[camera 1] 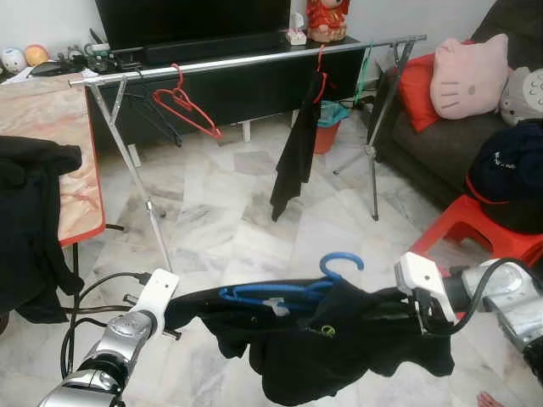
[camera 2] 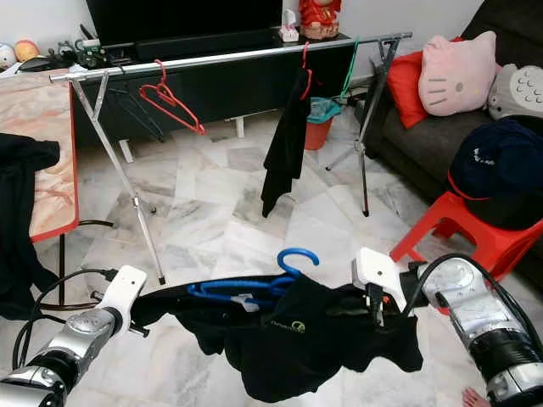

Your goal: Hang hanger

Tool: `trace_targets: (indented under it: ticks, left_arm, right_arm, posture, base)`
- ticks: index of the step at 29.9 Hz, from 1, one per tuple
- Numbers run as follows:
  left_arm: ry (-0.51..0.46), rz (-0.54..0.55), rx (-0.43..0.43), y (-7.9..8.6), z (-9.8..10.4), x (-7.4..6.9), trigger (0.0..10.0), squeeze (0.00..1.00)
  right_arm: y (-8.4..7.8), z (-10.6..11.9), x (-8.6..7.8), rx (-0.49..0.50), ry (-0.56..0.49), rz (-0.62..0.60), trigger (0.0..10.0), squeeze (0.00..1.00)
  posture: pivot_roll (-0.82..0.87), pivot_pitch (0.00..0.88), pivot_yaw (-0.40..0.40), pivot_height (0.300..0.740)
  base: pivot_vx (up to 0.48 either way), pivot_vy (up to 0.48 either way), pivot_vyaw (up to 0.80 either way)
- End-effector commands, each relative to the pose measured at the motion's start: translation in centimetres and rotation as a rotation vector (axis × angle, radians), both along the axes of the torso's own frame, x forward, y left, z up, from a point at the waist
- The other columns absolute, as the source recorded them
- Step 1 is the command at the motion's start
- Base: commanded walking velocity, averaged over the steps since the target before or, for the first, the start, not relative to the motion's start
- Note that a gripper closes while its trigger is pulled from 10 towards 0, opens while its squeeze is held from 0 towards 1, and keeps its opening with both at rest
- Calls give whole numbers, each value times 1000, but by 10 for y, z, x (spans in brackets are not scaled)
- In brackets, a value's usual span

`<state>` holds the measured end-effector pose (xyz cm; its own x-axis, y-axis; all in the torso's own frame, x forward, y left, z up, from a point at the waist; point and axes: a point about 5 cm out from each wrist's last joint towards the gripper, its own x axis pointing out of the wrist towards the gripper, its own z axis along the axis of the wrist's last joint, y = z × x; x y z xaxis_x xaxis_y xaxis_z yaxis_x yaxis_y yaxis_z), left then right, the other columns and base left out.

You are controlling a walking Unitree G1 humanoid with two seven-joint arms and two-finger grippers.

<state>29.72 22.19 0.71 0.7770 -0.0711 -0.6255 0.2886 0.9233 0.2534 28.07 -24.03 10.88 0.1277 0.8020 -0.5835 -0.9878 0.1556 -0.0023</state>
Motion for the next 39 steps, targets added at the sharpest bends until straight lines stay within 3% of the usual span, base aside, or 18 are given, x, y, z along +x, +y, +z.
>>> trace_targets:
  ticks: [1, 9, 14, 21, 24, 29, 36, 39]
  left_arm:
    - [-5, 36, 60, 18, 6, 1, 10000, 0]
    - [-100, 35, 72, 20, 28, 19, 10000, 0]
    - [-137, 31, 66, 19, 38, 27, 10000, 0]
    - [-144, -5, 57, 15, 42, 29, 10000, 0]
    - [-127, -29, 47, 12, 39, 28, 10000, 0]
    - [-122, -52, 28, 6, 38, 27, 10000, 0]
    - [-161, -136, -100, -17, 43, 30, 10000, 0]
    - [-187, -150, -144, -23, 46, 32, 10000, 0]
  right_arm:
    - [-12, 12, 1, -20, -25, -17, 10000, 0]
    - [-16, -1, -9, -127, 68, 42, 10000, 0]
    - [-17, -12, -9, -205, 64, 25, 10000, 0]
    - [-13, -19, 10, -282, -102, -112, 10000, 0]
    - [-12, -23, 23, -322, -195, -244, 10000, 0]
    - [-3, -28, 26, -299, -205, -269, 10000, 0]
    - [28, -39, 25, -181, -194, -248, 10000, 0]
    - [36, -45, 26, -185, -186, -260, 10000, 0]
  posture:
    - [-19, 0, -29, 740]
    - [-14, 0, -36, 740]
    - [-12, 0, -39, 740]
    - [-11, 0, -42, 740]
    - [-10, 0, -44, 740]
    - [-11, 0, -49, 740]
    - [-16, 0, -55, 740]
    - [-14, 0, -58, 740]
  base:
    - [0, 0, 0]
    - [0, 0, 0]
    - [0, 0, 0]
    - [0, 0, 0]
    - [0, 0, 0]
    - [0, 0, 0]
    - [0, 0, 0]
    - [0, 0, 0]
